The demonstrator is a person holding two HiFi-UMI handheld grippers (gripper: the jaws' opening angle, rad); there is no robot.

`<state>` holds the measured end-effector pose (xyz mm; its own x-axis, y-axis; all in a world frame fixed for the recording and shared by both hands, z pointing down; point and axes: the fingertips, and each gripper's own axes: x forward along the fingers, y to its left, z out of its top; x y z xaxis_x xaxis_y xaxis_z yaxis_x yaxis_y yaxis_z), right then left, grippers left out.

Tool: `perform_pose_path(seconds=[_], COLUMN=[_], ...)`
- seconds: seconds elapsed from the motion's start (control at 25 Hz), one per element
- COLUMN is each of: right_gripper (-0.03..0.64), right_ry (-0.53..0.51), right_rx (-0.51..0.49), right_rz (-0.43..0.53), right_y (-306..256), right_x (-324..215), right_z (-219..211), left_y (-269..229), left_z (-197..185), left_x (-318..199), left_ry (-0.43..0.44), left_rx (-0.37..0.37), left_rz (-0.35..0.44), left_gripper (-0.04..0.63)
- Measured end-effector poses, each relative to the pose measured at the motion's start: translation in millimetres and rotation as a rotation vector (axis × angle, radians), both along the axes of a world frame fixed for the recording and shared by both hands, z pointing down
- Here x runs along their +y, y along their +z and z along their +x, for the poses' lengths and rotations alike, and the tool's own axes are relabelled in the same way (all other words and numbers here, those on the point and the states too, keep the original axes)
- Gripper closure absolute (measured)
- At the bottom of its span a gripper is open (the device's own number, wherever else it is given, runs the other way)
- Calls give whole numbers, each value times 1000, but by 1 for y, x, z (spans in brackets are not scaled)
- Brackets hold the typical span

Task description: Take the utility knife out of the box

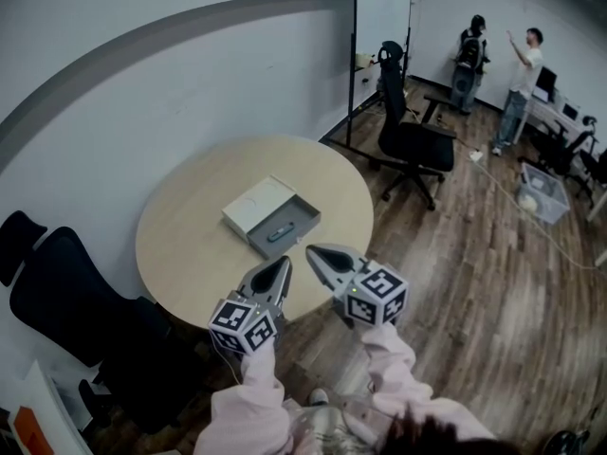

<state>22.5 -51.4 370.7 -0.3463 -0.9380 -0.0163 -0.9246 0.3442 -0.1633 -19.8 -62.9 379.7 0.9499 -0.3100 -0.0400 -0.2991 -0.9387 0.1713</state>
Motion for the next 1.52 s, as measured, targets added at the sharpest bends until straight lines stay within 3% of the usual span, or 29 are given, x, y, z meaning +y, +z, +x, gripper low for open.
perform_pose_path(seconds=[1.04, 1.52], right_gripper=[617, 617], right_ry=[41, -47], right_rx=[-21, -21], right_rz=[-45, -68], right_y=[28, 31], right_x=[-34, -83], right_z=[20, 41], left_y=[31, 34], left_z=[6, 23], left_x=[-38, -81], left_ry=[1, -79], left_rx=[-19, -12], left_rz=[-65, -91], left_gripper=[595, 595])
